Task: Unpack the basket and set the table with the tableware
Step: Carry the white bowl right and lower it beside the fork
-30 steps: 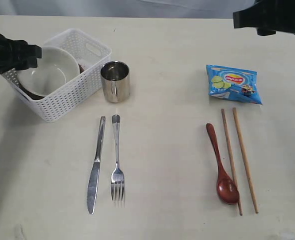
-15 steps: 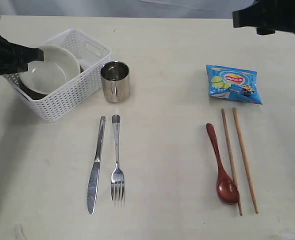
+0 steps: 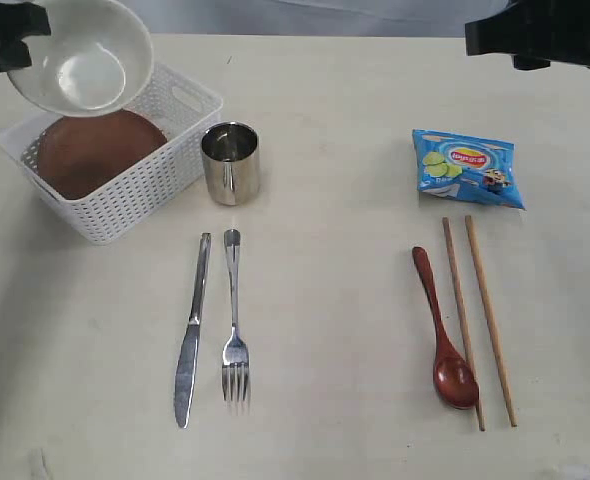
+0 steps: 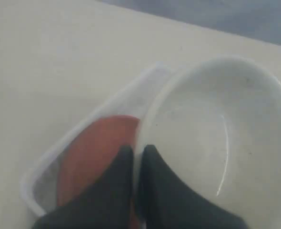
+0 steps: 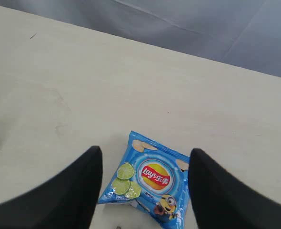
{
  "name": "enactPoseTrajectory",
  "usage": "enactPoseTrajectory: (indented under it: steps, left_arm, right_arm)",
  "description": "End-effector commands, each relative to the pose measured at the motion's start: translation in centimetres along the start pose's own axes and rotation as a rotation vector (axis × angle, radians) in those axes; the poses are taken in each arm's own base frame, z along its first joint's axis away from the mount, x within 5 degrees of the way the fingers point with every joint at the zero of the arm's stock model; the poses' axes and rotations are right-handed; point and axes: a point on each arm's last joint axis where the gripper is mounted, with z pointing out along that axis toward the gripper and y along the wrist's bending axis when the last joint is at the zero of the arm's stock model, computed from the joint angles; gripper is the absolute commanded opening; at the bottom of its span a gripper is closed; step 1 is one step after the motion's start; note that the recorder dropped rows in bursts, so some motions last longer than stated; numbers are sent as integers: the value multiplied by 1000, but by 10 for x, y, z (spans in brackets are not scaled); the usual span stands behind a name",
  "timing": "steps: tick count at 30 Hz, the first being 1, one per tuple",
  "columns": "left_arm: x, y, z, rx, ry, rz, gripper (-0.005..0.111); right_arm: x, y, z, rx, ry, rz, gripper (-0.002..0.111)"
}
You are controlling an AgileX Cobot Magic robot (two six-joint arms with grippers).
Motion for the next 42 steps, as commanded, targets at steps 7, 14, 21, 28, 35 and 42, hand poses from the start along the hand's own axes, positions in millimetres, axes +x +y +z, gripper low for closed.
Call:
enactPoseTrajectory:
  steps: [7, 14, 21, 28, 35, 42]
  left_arm:
    - [21, -72, -22, 347, 93, 111, 0]
    - [55, -125, -18, 511, 189, 208, 0]
    - [97, -153, 11, 530, 347, 203, 0]
    - [131, -154, 49, 462, 494, 161, 0]
    - [145, -151, 64, 428, 554, 134, 0]
    - [153, -151, 70, 423, 600, 123, 0]
  right_arm:
    - [0, -1, 1, 1, -2, -1, 52]
    - [1, -1, 1, 2, 3, -2, 52]
    - [2, -1, 1, 4, 8, 0, 52]
    - [2, -1, 1, 8, 14, 0, 52]
    - [2, -1, 1, 10, 17, 0, 52]
    - [3, -1, 1, 10, 17, 0, 52]
